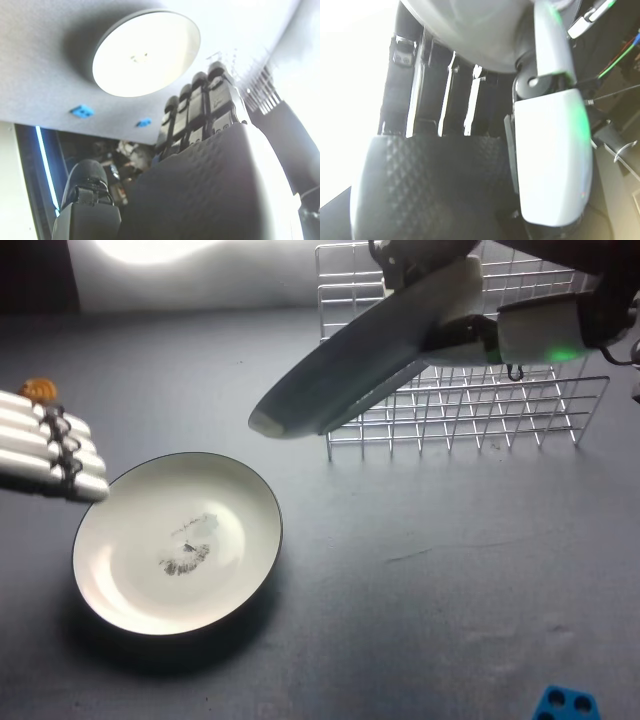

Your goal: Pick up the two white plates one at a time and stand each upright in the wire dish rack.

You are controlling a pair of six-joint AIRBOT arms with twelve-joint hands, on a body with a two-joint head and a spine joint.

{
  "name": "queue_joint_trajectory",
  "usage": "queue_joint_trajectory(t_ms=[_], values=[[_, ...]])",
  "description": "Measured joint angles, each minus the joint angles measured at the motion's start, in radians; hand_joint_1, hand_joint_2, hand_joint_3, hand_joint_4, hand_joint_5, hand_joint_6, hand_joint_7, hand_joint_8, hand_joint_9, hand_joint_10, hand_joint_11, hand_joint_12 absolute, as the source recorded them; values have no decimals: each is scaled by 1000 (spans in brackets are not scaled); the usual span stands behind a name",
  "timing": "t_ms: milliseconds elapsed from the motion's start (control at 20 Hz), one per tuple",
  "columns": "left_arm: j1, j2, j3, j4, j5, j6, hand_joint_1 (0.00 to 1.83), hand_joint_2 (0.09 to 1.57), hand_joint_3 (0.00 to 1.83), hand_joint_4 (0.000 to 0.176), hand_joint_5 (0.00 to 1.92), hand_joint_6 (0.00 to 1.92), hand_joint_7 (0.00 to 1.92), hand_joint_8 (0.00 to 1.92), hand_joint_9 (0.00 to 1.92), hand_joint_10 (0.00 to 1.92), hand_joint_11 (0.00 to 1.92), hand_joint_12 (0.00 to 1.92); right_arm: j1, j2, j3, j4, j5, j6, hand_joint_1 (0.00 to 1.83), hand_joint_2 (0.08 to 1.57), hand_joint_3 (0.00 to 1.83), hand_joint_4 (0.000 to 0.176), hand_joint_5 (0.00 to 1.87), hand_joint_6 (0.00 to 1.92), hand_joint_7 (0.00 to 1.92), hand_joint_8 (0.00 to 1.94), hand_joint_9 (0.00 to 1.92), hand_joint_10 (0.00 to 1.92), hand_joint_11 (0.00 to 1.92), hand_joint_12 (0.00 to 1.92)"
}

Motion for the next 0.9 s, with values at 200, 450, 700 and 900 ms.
queue_joint_trajectory(t_ms=[200,450,700,900], values=[[14,-21,12,-10,9,21,0,1120,0,0,0,0,0,0,0,0,0,0,-8,-3,4,-3,22,-29,1226,1093,0,28,1034,947,1050,828,1205,5,742,859],[79,-47,11,-50,33,61,0,1127,2,0,0,0,0,0,0,0,0,0,-31,-5,34,-2,51,-27,1220,1103,0,29,1013,978,1023,875,1186,0,730,881],[113,-63,12,-65,58,88,0,1122,0,0,0,0,0,0,0,0,0,0,-51,-11,83,-12,81,119,1227,1089,0,34,1036,931,1063,819,1211,7,748,867],[148,-96,25,-74,97,97,0,1122,0,0,0,0,0,0,0,0,0,0,-48,3,120,-26,119,198,1220,1104,1,25,1017,979,1014,880,1181,0,704,894]])
